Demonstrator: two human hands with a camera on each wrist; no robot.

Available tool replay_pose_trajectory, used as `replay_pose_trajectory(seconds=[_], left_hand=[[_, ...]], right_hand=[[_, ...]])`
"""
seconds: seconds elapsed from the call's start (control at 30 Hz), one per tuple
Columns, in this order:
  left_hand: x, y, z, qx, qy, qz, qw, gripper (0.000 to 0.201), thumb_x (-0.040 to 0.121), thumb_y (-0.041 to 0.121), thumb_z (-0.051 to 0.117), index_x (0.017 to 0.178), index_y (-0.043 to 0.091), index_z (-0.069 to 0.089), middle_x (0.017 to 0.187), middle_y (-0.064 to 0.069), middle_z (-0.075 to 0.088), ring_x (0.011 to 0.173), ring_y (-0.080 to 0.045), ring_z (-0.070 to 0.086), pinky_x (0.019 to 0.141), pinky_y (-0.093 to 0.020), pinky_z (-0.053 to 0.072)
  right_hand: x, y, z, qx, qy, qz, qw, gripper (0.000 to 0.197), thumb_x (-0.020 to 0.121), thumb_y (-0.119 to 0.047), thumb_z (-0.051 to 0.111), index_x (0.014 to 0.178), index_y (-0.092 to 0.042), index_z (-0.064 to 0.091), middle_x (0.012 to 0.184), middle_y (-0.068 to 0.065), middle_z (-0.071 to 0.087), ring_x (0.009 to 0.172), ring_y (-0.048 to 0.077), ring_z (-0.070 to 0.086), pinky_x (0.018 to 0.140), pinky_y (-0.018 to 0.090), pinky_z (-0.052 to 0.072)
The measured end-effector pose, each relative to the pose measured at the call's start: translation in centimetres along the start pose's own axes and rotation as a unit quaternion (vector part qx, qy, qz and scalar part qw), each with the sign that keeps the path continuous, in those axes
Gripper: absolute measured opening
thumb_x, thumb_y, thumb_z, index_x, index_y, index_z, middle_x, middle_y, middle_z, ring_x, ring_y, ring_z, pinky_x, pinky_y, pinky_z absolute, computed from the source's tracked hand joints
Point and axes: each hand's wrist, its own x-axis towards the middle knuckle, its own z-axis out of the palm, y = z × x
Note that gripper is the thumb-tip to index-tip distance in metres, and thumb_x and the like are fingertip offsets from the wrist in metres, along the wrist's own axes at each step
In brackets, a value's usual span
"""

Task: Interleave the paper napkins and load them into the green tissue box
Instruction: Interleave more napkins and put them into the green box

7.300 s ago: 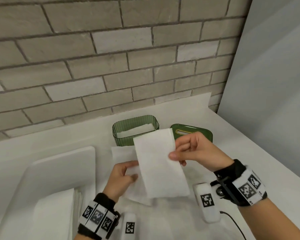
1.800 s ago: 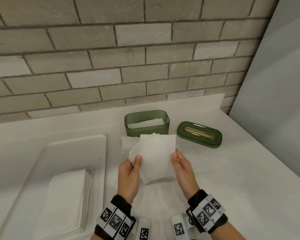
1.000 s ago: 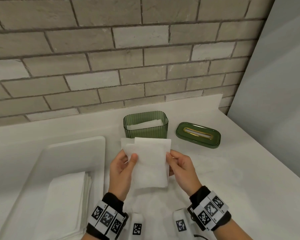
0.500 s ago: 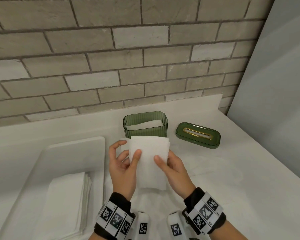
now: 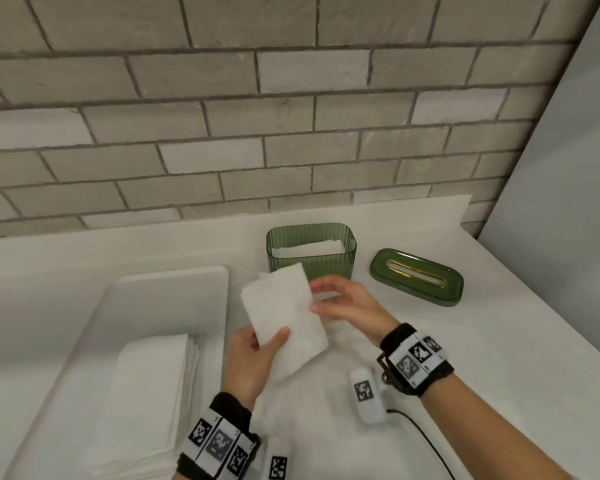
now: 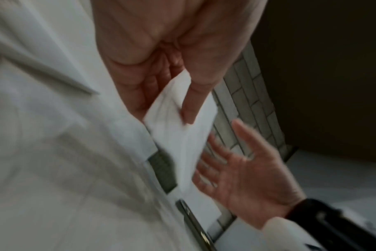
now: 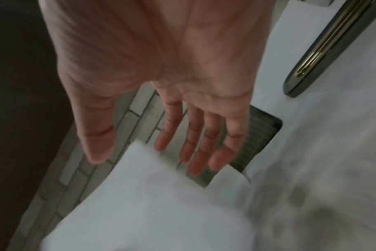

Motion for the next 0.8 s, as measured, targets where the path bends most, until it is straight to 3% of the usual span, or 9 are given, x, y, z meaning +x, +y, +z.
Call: replay_pose_trajectory(seconds=[0.1,0.17,0.23,0.33,0.4,0.47,0.57,0.67,0.8], left_hand=[[-0.1,0.5,-3.1,-0.037,0.069,0.006,0.997,0.018,0.082,0.002,0.077,0.097,0.011,0.072,0.094,-0.005,0.078,0.095,-0.03,0.073,0.083,-0.045,0.059],[-0.5,0.8,-5.0,-0.05,0.103,0.034,0.993,0.05,0.078,0.002,0.08,0.121,0.019,0.062,0.111,-0.003,0.073,0.103,-0.027,0.07,0.088,-0.046,0.056],[-1.1,1.2,-6.5,-0.053,0.13,0.068,0.988,0.093,0.079,-0.004,0.077,0.147,0.04,0.033,0.136,0.01,0.056,0.111,-0.01,0.064,0.093,-0.034,0.053],[-1.6,1.4,-8.3,-0.023,0.152,0.133,0.979,0.117,0.079,-0.008,0.076,0.15,0.056,0.008,0.147,0.043,0.025,0.117,0.017,0.051,0.092,-0.011,0.045],[-1.6,1.3,-9.4,0.011,0.145,0.139,0.98,0.107,0.079,-0.004,0.077,0.149,0.055,0.023,0.153,0.031,0.032,0.129,0.006,0.049,0.1,-0.021,0.046],[-1.5,0.9,-10.0,0.016,0.148,0.127,0.981,0.071,0.08,0.0,0.078,0.133,0.041,0.057,0.138,0.008,0.06,0.124,-0.013,0.059,0.101,-0.039,0.05],[-1.2,1.0,-10.0,0.041,0.165,0.117,0.978,0.039,0.078,0.002,0.08,0.106,0.028,0.075,0.115,0.006,0.071,0.114,-0.018,0.064,0.099,-0.048,0.053],[-0.8,1.6,-9.3,0.052,0.17,0.117,0.977,0.046,0.075,0.0,0.082,0.109,0.028,0.073,0.117,0.009,0.07,0.113,-0.015,0.064,0.096,-0.039,0.054],[0.0,2.2,-8.0,0.04,0.127,0.136,0.982,0.058,0.07,-0.013,0.078,0.116,0.022,0.071,0.113,0.01,0.071,0.102,0.0,0.066,0.084,-0.016,0.055]], right_hand=[[3.9,-0.1,-0.9,-0.041,-0.005,0.115,0.993,0.034,0.087,-0.029,0.07,0.118,-0.015,0.066,0.124,0.005,0.065,0.109,0.024,0.062,0.088,0.03,0.048],[6.3,0.8,-0.6,-0.114,-0.007,0.166,0.979,0.038,0.087,-0.03,0.071,0.121,-0.013,0.067,0.13,0.006,0.062,0.116,0.024,0.058,0.094,0.029,0.047],[7.8,1.4,0.1,-0.168,-0.002,0.174,0.97,0.038,0.086,-0.028,0.072,0.12,-0.01,0.067,0.132,0.007,0.061,0.121,0.022,0.056,0.097,0.024,0.043],[9.0,1.3,1.3,-0.181,-0.003,0.164,0.97,0.037,0.087,-0.023,0.071,0.12,-0.006,0.067,0.13,0.008,0.062,0.119,0.02,0.058,0.093,0.02,0.042],[9.3,1.3,2.0,-0.163,-0.001,0.145,0.976,0.038,0.087,-0.02,0.071,0.121,-0.003,0.066,0.13,0.009,0.062,0.117,0.018,0.058,0.092,0.019,0.042],[9.0,1.1,2.5,-0.155,-0.006,0.11,0.982,0.037,0.087,-0.017,0.072,0.121,-0.003,0.066,0.129,0.009,0.063,0.118,0.015,0.057,0.095,0.017,0.039],[7.7,-0.7,3.3,-0.132,-0.004,0.032,0.991,0.029,0.085,-0.01,0.072,0.114,-0.004,0.07,0.12,0.009,0.068,0.109,0.012,0.062,0.102,0.02,0.041],[5.3,-4.7,3.4,-0.088,-0.037,-0.048,0.994,0.022,0.08,-0.005,0.076,0.102,-0.005,0.075,0.106,0.005,0.074,0.099,0.013,0.069,0.102,0.032,0.049],[1.8,-10.8,2.6,-0.072,-0.21,-0.087,0.971,0.022,0.072,0.005,0.077,0.087,-0.011,0.078,0.087,-0.001,0.075,0.085,0.015,0.068,0.084,0.022,0.052]])
